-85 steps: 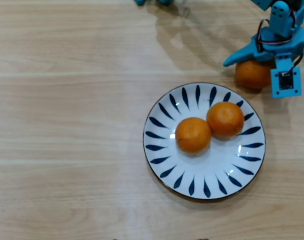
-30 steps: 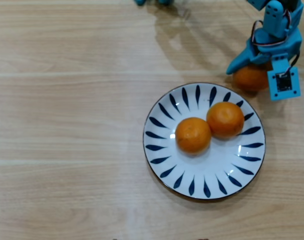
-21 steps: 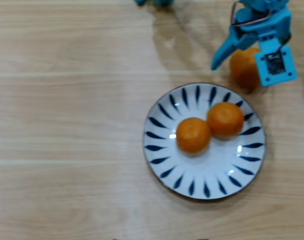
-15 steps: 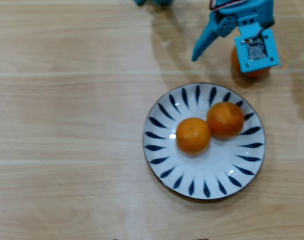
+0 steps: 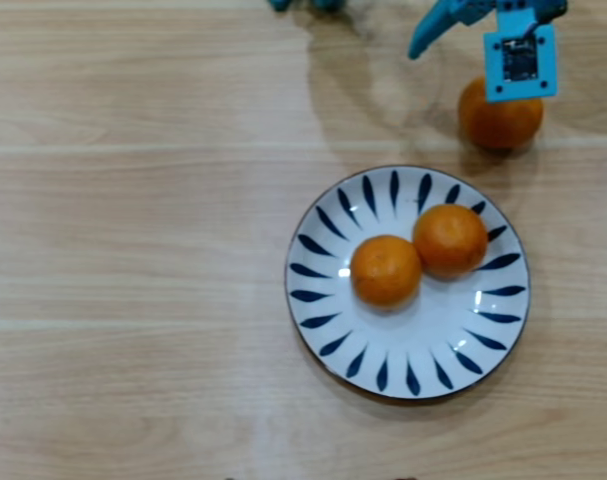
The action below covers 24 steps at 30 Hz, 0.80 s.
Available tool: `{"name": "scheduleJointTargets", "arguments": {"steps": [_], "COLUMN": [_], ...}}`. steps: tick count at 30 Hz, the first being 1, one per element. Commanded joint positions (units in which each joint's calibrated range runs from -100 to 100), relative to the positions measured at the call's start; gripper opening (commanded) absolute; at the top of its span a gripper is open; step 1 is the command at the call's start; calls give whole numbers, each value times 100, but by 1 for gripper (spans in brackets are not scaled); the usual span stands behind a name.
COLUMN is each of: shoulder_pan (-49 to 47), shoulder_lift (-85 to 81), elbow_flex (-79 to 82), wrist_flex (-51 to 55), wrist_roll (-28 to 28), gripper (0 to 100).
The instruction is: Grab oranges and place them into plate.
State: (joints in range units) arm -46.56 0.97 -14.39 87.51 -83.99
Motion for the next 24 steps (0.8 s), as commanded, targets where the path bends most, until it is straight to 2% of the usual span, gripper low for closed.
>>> {"name": "scheduleJointTargets", "arguments": {"steps": [1, 2, 4, 10, 24], "shoulder_pan": [-505, -530, -538, -554, -546], "shoulder_lift": [292, 570, 824, 1340, 1517], "elbow_flex": [158, 311, 456, 927, 1407], "wrist_flex": [-814, -1390, -1888, -2722, -3014], "wrist_roll": [-472, -462, -457, -457, -462], "gripper": [45, 45, 45, 45, 44]}}
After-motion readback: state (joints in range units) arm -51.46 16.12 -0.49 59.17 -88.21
